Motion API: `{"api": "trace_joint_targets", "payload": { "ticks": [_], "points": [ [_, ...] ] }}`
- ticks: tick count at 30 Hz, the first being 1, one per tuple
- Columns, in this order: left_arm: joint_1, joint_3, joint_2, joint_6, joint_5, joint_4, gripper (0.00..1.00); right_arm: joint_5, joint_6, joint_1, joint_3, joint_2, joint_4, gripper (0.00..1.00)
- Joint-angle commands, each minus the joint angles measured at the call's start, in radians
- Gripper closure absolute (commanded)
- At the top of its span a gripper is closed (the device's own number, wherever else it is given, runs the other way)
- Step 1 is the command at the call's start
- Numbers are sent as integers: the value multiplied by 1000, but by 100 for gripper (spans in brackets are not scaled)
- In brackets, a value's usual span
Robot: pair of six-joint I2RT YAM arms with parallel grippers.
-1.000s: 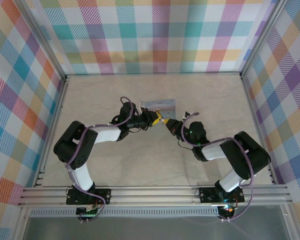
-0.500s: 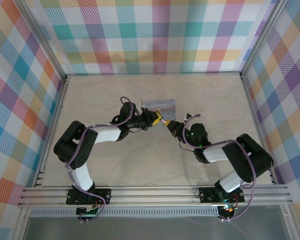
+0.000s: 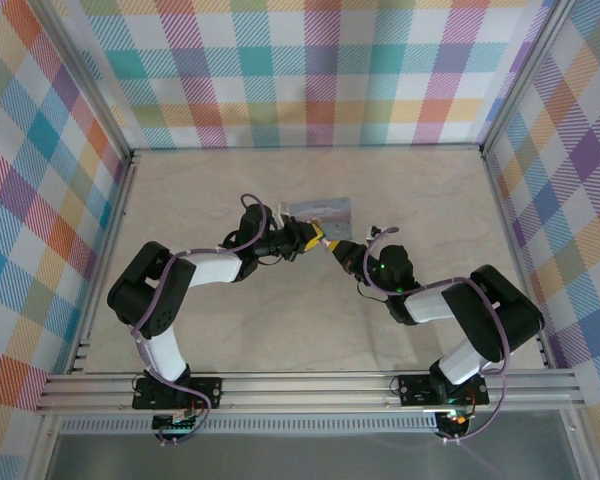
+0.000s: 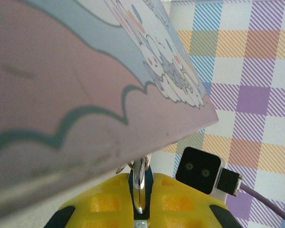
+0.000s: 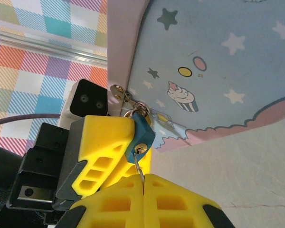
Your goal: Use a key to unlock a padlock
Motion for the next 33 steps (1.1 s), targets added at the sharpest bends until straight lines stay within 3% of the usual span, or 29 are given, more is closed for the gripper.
{"api": "trace_joint_targets", "payload": {
  "ticks": [1,15,25,33],
  "points": [
    [-11,-6,16,-24,34,61,100,6,-32,8,40,-4,-4,99],
    [-26,-3,26,-46,50,116,100,26,34,8,74,34,30,100],
    [-26,-12,25,-60,63,147,100,16,95,7,47,136,260,100],
    [-24,-12,31,-58,57,147,100,41,51,7,15,63,187,100]
  ]
}}
